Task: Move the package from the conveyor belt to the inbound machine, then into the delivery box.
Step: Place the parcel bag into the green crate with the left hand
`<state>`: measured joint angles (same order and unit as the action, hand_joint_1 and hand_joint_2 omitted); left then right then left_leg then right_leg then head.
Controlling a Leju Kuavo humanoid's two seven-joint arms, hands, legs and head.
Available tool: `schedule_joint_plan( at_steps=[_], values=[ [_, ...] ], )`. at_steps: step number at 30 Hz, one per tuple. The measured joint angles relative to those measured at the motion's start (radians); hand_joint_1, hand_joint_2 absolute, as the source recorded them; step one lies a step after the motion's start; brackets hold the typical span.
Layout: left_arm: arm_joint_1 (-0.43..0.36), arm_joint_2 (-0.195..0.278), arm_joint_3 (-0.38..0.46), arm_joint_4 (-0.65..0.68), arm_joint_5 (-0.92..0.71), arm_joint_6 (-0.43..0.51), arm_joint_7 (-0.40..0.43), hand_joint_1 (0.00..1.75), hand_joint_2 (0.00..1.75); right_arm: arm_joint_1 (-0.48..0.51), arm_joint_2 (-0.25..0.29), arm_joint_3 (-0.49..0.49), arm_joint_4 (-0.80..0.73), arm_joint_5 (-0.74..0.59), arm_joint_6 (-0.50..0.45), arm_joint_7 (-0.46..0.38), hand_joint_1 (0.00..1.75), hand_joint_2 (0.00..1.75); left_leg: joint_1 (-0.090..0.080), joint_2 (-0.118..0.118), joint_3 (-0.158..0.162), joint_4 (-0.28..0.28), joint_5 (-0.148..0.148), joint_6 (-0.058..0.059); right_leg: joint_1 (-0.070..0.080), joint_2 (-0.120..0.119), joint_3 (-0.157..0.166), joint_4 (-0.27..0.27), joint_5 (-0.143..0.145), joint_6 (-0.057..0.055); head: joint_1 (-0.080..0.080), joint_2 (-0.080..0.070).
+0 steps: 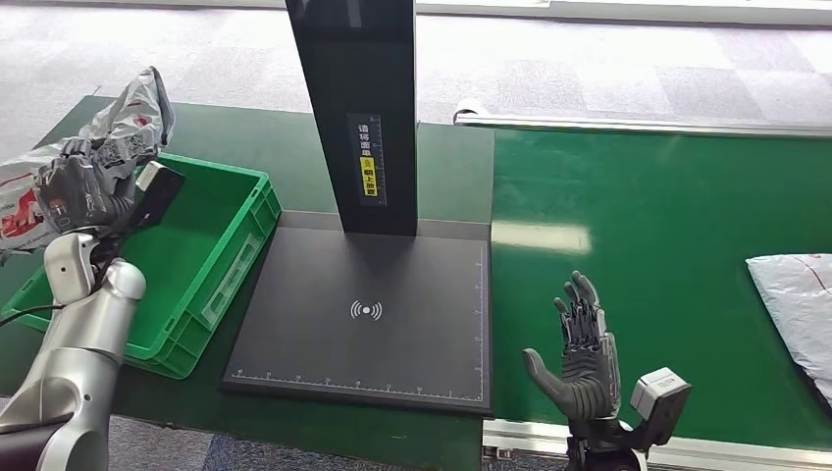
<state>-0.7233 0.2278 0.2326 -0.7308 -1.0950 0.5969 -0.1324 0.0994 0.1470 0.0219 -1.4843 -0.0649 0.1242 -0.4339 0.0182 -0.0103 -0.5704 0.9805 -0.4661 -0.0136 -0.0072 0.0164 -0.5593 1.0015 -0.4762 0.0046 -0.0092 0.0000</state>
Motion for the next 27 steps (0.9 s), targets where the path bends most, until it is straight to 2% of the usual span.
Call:
schedule_joint_plan(
  at_steps=[6,15,19,21,24,27],
  values=[
    [0.018,-0.021,0.027,-0.028,0.241,-0.146,-0.163,0.00,1.75,0.003,-0.004,0.009,0.000,-0.002,-0.005,-0.010,0.00,1.75,0.000,0.000,0.000,0.000,0.000,0.000,0.000,0.000,0.000,0.000,0.000,0.000,0.000,0.000],
    [0.122,-0.074,0.028,-0.286,0.637,-0.390,-0.315,0.00,1.75,0.004,-0.008,0.012,0.012,-0.006,-0.016,-0.024,0.00,1.75,0.000,0.000,0.000,0.000,0.000,0.000,0.000,0.000,0.000,0.000,0.000,0.000,0.000,0.000],
    [0.194,-0.103,0.010,-0.436,0.810,-0.502,-0.374,0.00,1.75,0.004,-0.010,0.015,0.022,-0.010,-0.018,-0.030,0.00,1.75,0.000,0.000,0.000,0.000,0.000,0.000,0.000,0.000,0.000,0.000,0.000,0.000,0.000,0.000],
    [0.239,-0.120,-0.005,-0.510,0.915,-0.600,-0.405,0.00,1.75,0.004,-0.011,0.018,0.027,-0.012,-0.019,-0.032,0.00,1.75,0.000,0.000,0.000,0.000,0.000,0.000,0.000,0.000,0.000,0.000,0.000,0.000,0.000,0.000],
    [0.342,-0.163,-0.049,-0.633,1.017,-0.743,-0.417,0.00,1.75,0.004,-0.011,0.022,0.035,-0.014,-0.018,-0.033,0.00,1.75,-0.001,0.000,0.000,0.000,-0.001,0.000,-0.001,0.000,0.000,0.000,-0.001,0.000,0.000,0.000],
    [0.455,-0.209,-0.119,-0.725,1.029,-0.804,-0.402,0.00,1.75,0.004,-0.011,0.030,0.043,-0.010,-0.017,-0.033,0.00,1.75,-0.001,0.000,-0.001,0.000,-0.002,0.000,-0.002,0.000,0.000,-0.001,-0.001,0.001,0.000,0.000]
  ],
)
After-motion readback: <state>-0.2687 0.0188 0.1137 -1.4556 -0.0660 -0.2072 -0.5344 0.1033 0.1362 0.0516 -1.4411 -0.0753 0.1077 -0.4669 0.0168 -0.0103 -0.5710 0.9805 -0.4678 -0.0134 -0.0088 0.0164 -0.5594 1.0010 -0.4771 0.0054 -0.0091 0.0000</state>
